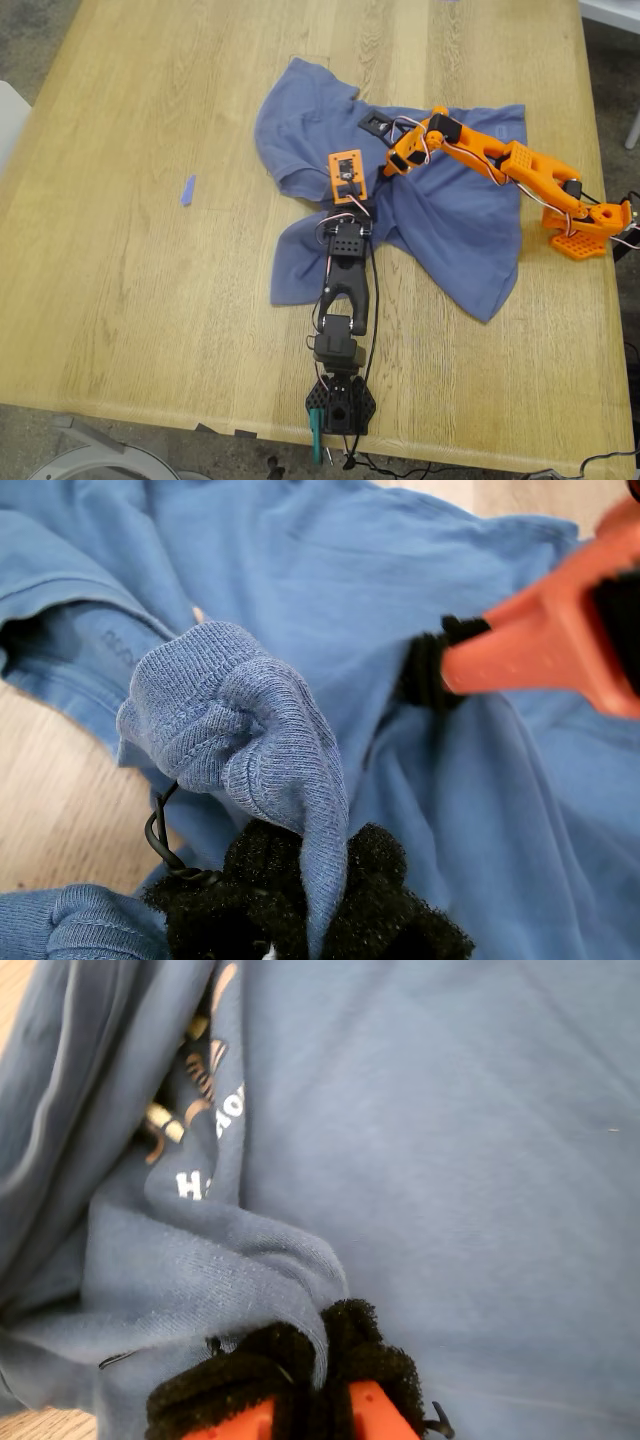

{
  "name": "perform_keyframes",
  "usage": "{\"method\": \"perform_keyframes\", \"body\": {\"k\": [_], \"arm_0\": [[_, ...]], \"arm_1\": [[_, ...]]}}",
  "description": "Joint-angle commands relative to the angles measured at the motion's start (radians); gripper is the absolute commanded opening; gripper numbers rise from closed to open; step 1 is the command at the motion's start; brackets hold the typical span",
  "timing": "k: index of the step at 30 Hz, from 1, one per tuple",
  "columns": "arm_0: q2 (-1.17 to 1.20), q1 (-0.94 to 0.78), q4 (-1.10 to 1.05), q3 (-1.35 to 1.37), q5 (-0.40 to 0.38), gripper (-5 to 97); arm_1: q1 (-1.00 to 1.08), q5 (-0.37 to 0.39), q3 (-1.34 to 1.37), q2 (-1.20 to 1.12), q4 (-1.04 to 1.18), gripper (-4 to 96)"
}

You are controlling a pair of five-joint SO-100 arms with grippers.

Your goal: Fold a T-shirt

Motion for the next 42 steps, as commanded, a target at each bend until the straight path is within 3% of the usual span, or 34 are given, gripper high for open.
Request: {"method": "perform_keyframes", "body": {"k": [1,16,42], "arm_0": [[0.109,0.06,-0.017,-0.121,-0.002,0],[-0.109,0.186,0.006,-0.517,-0.002,0],[-0.405,0.603,0.025,-0.81,-0.005,0]], "arm_1": [[0.035,0.008,-0.051,0.098,0.009,-0.1],[0.077,0.018,-0.051,0.094,0.025,-0.1],[0.247,0.012,-0.051,0.026,-0.014,-0.1]]}}
